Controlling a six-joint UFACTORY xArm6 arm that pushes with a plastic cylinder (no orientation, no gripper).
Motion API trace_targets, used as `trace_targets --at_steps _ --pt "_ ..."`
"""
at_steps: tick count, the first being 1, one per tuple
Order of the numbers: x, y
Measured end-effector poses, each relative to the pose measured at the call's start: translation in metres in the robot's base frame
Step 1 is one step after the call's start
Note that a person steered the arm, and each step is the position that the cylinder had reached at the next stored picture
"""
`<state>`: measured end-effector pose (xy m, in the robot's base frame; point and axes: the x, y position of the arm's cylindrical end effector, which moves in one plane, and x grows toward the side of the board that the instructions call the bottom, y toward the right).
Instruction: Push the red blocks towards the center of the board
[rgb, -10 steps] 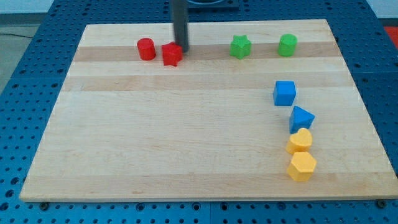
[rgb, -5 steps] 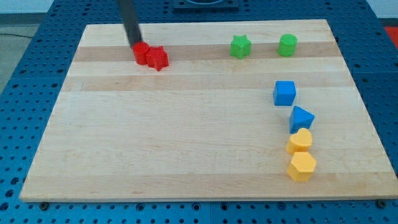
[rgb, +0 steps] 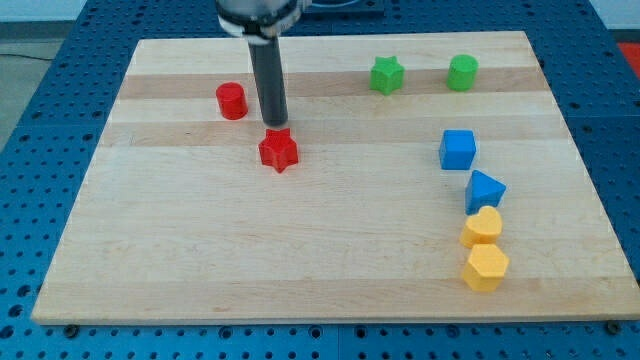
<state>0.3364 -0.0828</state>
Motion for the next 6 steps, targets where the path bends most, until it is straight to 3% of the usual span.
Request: trace_targets --at_steps 1,2,3,4,6 --pt "-0.041 -0.064" --pt "-0.029 -0.094" --pt "0.008 -0.045" --pt "-0.022 -0.048" --pt "0.076 0.000"
